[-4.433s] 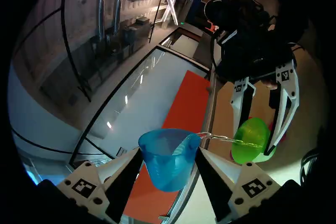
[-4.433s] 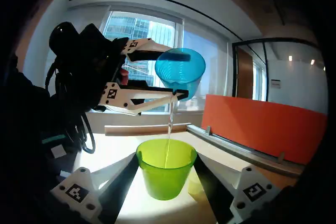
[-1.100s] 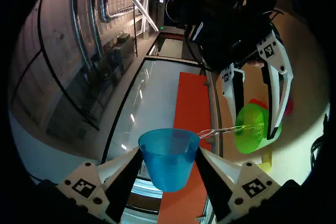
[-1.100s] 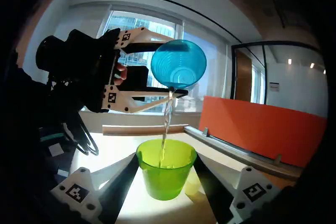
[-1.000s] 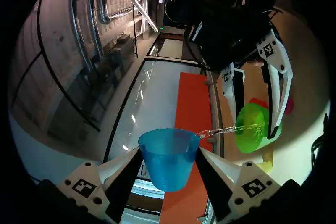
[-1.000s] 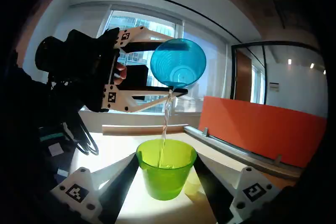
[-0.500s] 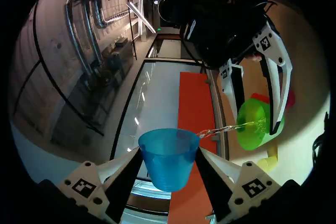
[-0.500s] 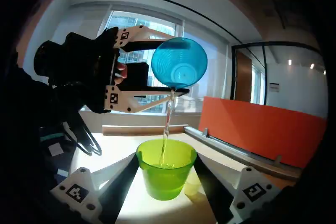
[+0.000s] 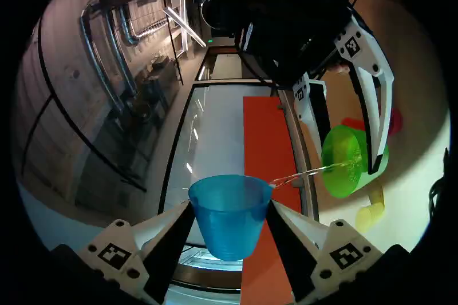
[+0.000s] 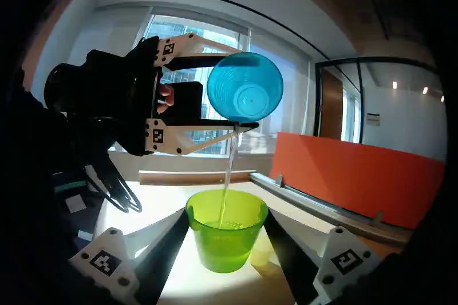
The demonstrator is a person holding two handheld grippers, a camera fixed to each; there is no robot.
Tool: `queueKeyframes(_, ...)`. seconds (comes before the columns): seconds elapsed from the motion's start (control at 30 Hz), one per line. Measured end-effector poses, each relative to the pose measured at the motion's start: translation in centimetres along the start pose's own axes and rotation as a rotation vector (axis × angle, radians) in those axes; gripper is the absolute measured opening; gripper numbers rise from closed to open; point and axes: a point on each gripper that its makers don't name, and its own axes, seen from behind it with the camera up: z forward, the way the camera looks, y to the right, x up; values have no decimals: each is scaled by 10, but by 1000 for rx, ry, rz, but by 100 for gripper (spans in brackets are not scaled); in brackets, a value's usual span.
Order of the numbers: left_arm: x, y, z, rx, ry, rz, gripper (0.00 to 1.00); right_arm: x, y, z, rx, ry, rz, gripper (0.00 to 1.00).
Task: Pour water
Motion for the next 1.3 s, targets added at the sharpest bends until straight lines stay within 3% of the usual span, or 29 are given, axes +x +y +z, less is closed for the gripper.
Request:
queueKeyframes(0.57,6,0,0,6,8,100,84,-1,0,-1,-3,4,3,91)
queueKeyframes(1.07,4,-1,1,4,7,83,84,-1,0,0,-3,5,3,91)
queueKeyframes(1.3,-3,-5,2,15,-7,24,84,-2,-1,-1,-5,6,4,91)
